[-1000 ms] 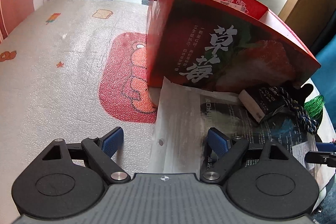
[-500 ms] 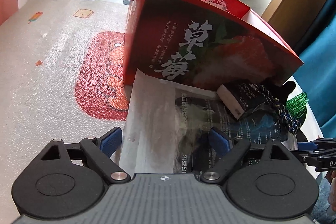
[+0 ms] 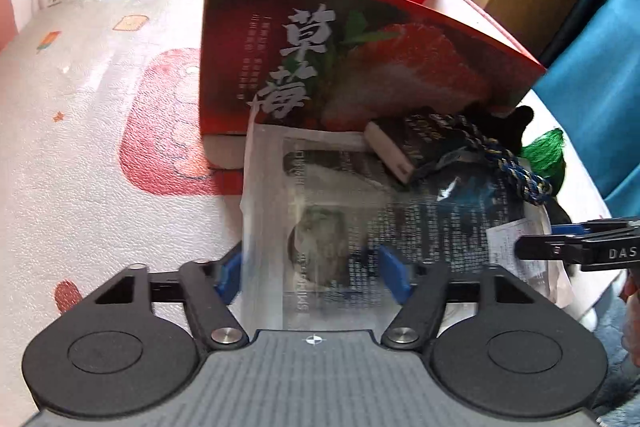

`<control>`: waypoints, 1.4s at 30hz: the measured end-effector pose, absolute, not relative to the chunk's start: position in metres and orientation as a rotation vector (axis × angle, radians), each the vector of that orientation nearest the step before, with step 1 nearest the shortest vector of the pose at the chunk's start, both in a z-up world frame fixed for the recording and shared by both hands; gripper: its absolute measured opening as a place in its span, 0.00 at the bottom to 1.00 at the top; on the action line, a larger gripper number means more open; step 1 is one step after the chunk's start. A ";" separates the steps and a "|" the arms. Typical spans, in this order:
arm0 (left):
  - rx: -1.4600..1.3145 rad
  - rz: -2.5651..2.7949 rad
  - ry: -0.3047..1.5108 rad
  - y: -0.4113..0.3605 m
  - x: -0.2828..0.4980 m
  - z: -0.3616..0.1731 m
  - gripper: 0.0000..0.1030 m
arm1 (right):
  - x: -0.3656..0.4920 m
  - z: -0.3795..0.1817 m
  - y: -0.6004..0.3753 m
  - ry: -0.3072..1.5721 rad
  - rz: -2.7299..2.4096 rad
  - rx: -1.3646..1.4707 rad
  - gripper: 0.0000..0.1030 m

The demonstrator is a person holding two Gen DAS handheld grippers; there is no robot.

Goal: Organize soft objects
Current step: 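Close the left tool on the clear bag with black item and lift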

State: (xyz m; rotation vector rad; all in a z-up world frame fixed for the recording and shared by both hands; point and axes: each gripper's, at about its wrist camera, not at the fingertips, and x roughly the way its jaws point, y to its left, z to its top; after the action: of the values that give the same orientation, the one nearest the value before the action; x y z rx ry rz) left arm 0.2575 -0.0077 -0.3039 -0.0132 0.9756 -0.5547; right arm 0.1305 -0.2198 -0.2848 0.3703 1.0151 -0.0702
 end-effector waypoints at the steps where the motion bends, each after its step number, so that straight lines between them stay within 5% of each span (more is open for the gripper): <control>1: -0.002 -0.552 0.979 -0.010 0.257 -0.301 0.66 | 0.131 -0.283 -0.219 1.019 -0.067 0.378 0.52; 11: -0.060 -0.564 1.028 -0.015 0.266 -0.288 0.66 | 0.134 -0.282 -0.236 1.070 -0.097 0.530 0.43; 24: -0.037 -0.589 1.040 -0.019 0.281 -0.310 0.67 | 0.129 -0.277 -0.229 1.060 -0.093 0.401 0.36; 27: -0.058 -0.612 1.064 -0.017 0.275 -0.315 0.57 | 0.130 -0.278 -0.225 1.064 -0.092 0.394 0.31; 42: -0.115 -0.582 1.115 0.004 0.259 -0.261 0.57 | 0.129 -0.276 -0.246 1.164 -0.039 0.770 0.26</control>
State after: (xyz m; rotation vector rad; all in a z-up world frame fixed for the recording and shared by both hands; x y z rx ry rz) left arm 0.2594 0.0041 -0.2606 -0.1151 1.1152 -0.5818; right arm 0.1290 -0.2458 -0.2756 0.7700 1.1643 -0.0388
